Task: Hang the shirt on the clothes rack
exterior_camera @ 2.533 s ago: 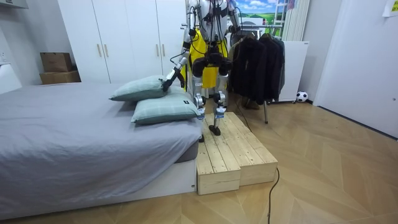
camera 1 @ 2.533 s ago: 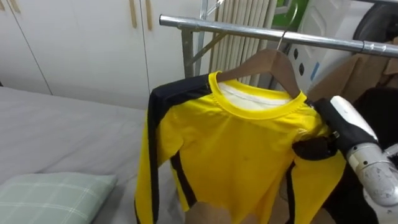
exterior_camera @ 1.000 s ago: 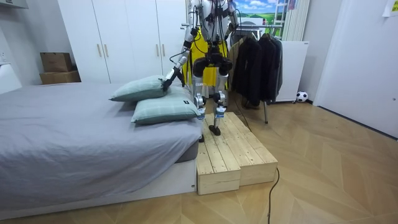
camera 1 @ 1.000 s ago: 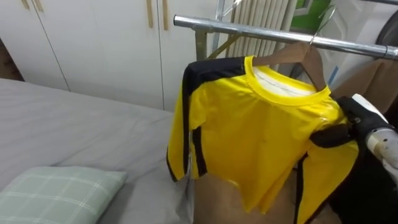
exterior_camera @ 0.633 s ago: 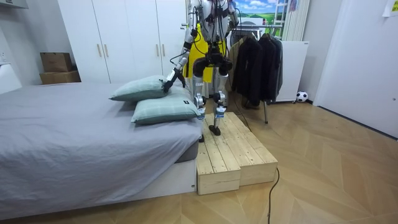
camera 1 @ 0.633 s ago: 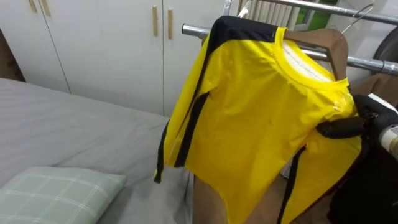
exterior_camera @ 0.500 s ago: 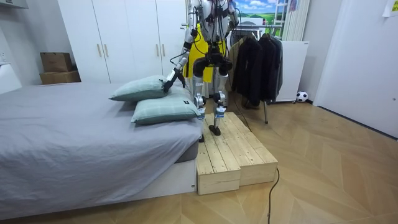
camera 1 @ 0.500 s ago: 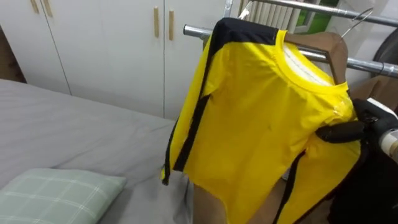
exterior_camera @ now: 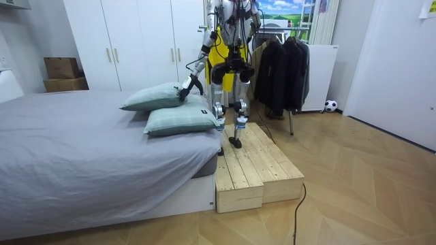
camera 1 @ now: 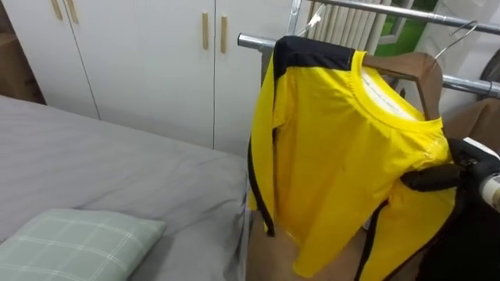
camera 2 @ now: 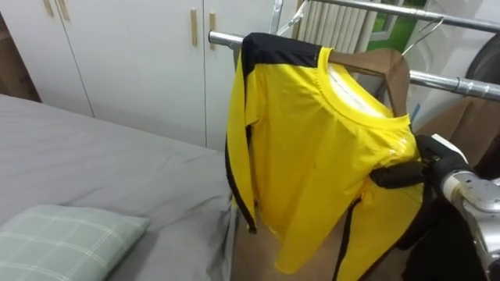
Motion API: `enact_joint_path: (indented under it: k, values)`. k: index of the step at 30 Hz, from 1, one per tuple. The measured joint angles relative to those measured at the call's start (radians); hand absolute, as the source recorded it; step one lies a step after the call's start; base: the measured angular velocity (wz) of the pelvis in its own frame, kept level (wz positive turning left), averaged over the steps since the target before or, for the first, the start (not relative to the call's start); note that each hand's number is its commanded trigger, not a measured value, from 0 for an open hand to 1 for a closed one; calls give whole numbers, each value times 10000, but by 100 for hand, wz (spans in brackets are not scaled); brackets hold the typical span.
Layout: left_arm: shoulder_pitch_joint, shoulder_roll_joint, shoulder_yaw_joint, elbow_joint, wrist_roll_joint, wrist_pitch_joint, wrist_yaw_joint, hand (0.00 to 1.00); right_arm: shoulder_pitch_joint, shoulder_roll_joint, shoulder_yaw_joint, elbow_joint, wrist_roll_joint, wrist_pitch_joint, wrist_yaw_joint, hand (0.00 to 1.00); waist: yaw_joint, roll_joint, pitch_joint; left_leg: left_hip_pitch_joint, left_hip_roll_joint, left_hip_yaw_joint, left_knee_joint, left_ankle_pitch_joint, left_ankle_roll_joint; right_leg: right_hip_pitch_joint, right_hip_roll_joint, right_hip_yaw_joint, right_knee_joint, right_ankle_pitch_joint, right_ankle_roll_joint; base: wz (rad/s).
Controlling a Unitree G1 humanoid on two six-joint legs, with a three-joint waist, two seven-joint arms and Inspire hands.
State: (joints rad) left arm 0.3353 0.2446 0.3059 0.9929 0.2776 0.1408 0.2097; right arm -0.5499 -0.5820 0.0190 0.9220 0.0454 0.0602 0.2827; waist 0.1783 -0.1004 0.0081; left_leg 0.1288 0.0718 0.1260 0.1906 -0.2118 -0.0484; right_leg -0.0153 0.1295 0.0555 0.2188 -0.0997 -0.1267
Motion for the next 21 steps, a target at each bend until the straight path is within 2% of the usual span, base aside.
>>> enact_joint_path:
  k: [8,11,13,15,17,21]
  values:
    - [6,32,-142,-52,1,-1,-61,0,123,9,134,567,-688,3,-13,100,44,-2,3,7,-28,-90,50,1,1,33,-25,2,22,-49,26,0]
    - [-2,32,-182,-58,-3,-2,-65,0,130,35,592,842,-1006,-72,-93,100,65,9,13,45,-43,-74,63,4,4,67,-3,112,27,-57,37,0]
    - [-1,34,-224,-82,-9,-2,-46,0,245,208,727,937,-1524,-71,-110,100,64,12,35,84,-50,-56,63,7,7,110,0,132,21,-61,44,0]
    - [4,30,-353,-223,-21,-2,-42,0,306,502,762,1164,-1748,-71,-164,100,62,31,99,42,-63,-59,69,15,20,89,-2,160,14,-113,164,0]
    - [-2,32,-379,-275,-20,-4,-43,0,305,584,767,1270,-1716,-76,-182,100,131,49,110,5,-72,-40,49,20,29,42,-1,185,12,-100,186,0]
    - [2,38,-489,-296,-21,-5,-54,0,401,676,769,1321,-1678,-80,-219,100,184,56,108,21,-71,-66,-28,20,29,59,-22,100,-27,-29,83,3]
